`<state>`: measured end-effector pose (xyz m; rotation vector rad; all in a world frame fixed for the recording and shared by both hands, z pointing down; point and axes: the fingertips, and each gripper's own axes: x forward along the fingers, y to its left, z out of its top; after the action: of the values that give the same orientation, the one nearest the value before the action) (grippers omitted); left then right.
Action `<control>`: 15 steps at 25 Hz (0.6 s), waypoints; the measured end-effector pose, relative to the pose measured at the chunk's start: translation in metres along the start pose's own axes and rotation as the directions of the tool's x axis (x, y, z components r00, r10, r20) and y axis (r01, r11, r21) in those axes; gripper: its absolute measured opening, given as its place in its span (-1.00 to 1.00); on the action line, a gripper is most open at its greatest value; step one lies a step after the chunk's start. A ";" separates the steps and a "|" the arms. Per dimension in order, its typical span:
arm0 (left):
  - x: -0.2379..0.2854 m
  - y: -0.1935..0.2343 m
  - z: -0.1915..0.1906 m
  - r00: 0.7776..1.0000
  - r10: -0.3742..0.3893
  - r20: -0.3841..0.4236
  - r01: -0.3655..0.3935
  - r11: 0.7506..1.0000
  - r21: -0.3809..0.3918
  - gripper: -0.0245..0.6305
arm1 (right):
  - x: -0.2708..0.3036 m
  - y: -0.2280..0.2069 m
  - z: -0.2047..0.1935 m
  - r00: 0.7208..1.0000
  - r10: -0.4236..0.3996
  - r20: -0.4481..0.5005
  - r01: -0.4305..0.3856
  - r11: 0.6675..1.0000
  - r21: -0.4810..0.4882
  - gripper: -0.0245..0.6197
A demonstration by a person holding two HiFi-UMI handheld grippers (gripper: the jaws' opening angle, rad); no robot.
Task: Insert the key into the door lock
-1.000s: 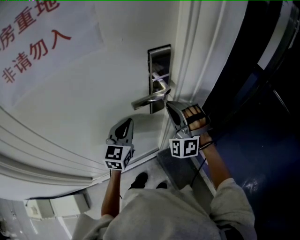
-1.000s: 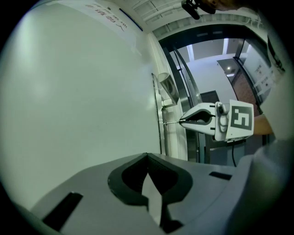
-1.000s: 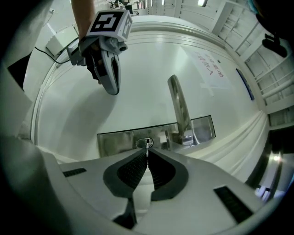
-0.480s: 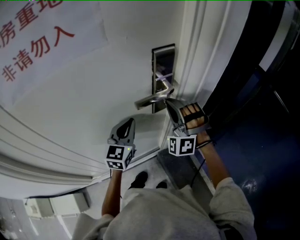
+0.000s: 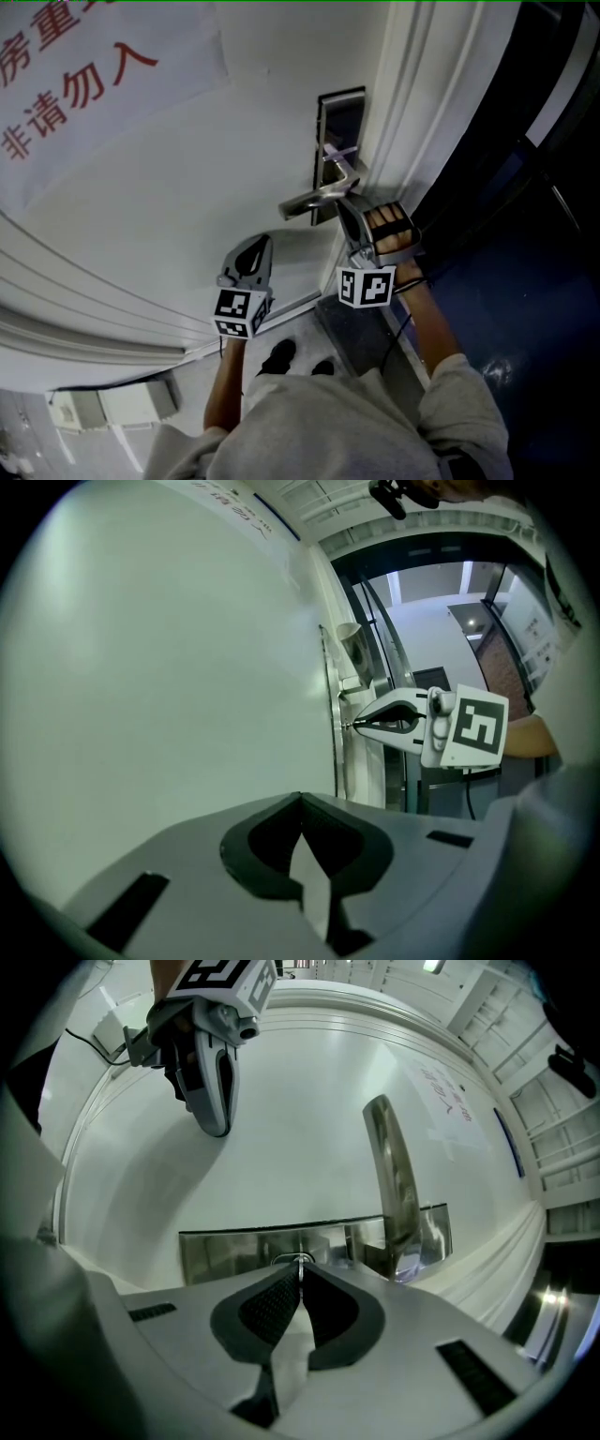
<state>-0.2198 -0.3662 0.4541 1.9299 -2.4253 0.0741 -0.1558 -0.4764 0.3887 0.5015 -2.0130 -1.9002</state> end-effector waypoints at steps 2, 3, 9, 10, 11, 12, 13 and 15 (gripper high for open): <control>0.002 -0.002 -0.001 1.000 -0.006 -0.003 0.006 1.000 -0.001 -0.87 | 0.000 0.001 0.000 1.000 -0.004 0.002 0.004 1.000 0.002 -0.83; 0.003 -0.003 -0.002 1.000 -0.010 -0.004 0.010 1.000 -0.001 -0.87 | 0.000 0.001 0.000 1.000 -0.008 0.003 0.008 1.000 0.003 -0.83; 0.006 -0.008 0.003 1.000 -0.024 0.000 0.024 1.000 0.007 -0.87 | -0.001 0.004 0.001 1.000 0.001 0.019 -0.001 1.000 -0.001 -0.83; 0.005 -0.008 0.004 1.000 -0.024 0.001 0.024 1.000 0.009 -0.87 | -0.001 0.006 0.001 1.000 0.014 0.023 -0.014 1.000 0.000 -0.82; 0.005 -0.008 0.005 1.000 -0.024 0.002 0.024 1.000 0.011 -0.87 | -0.001 0.009 0.001 0.999 0.030 0.025 -0.030 1.000 0.001 -0.77; 0.004 -0.008 0.005 1.000 -0.023 0.002 0.023 1.000 0.012 -0.87 | -0.001 0.012 0.001 0.999 0.047 0.027 -0.047 0.999 -0.001 -0.66; 0.003 -0.008 0.005 1.000 -0.022 0.002 0.022 1.000 0.014 -0.87 | -0.001 0.015 0.001 0.998 0.062 0.029 -0.062 0.998 -0.003 -0.55; 0.002 -0.008 0.005 1.000 -0.020 0.002 0.020 1.000 0.017 -0.87 | -0.002 0.020 0.001 0.996 0.078 0.030 -0.078 0.997 -0.009 -0.44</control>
<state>-0.2122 -0.3701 0.4489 1.9615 -2.4144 0.0927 -0.1554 -0.4736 0.4083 0.3880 -2.0131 -1.8796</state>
